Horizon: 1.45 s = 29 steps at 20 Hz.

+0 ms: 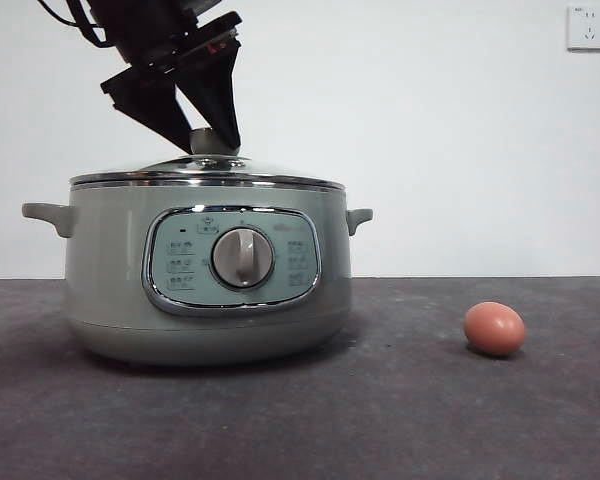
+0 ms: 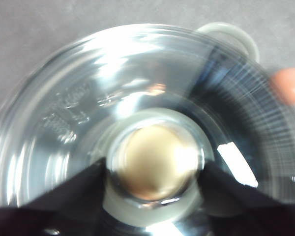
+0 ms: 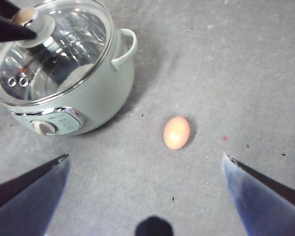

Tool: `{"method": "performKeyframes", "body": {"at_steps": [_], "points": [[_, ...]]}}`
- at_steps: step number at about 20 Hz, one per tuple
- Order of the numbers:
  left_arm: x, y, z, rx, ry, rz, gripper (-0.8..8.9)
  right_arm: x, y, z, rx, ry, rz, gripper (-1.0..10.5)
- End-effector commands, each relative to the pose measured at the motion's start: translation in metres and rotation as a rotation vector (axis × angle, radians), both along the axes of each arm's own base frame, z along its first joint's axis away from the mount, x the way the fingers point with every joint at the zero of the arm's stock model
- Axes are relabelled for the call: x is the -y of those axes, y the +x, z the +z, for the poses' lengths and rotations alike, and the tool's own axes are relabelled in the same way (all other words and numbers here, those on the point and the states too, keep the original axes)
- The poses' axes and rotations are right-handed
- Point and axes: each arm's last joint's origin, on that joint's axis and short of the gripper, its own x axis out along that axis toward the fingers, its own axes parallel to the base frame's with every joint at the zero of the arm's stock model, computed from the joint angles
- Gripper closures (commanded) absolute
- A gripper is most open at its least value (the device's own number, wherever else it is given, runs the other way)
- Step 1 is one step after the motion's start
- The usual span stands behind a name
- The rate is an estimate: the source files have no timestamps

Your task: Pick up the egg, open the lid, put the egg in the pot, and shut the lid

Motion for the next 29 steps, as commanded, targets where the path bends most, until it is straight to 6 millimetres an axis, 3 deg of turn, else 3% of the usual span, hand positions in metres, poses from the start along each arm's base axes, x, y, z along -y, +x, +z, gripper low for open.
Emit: {"method": "performKeyframes", "body": {"at_steps": [1, 6, 7, 8, 14, 18, 23, 26, 29], "points": [[0.001, 0.002, -0.005, -0.021, 0.002, 0.004, 6.67, 0.0, 0.001, 0.001, 0.002, 0.006, 0.001, 3.2], [0.001, 0.002, -0.005, -0.021, 0.002, 0.003, 7.06, 0.0, 0.002, 0.001, -0.002, 0.005, 0.001, 3.2], [0.001, 0.002, -0.005, -0.02, 0.001, 0.003, 8.04, 0.0, 0.002, 0.001, -0.002, 0.005, 0.001, 3.2], [0.001, 0.002, -0.005, -0.018, 0.001, 0.003, 8.19, 0.0, 0.002, 0.001, -0.002, 0.005, 0.001, 3.2], [0.0, -0.001, 0.003, 0.012, -0.016, 0.001, 8.2, -0.001, 0.008, -0.002, -0.023, 0.003, 0.001, 3.2], [-0.004, -0.009, 0.029, 0.084, -0.05, 0.002, 8.2, -0.001, 0.015, -0.006, -0.05, 0.002, 0.001, 3.2], [-0.013, -0.028, 0.075, 0.208, -0.108, 0.001, 8.21, -0.002, 0.03, -0.011, -0.074, 0.0, 0.001, 3.2], [-0.027, -0.05, 0.107, 0.279, -0.14, 0.009, 8.2, -0.004, 0.049, -0.018, -0.092, 0.012, -0.011, 3.2], [-0.052, -0.083, 0.136, 0.375, -0.176, 0.046, 8.2, -0.013, 0.073, -0.034, -0.151, 0.002, 0.024, 3.2]]}}
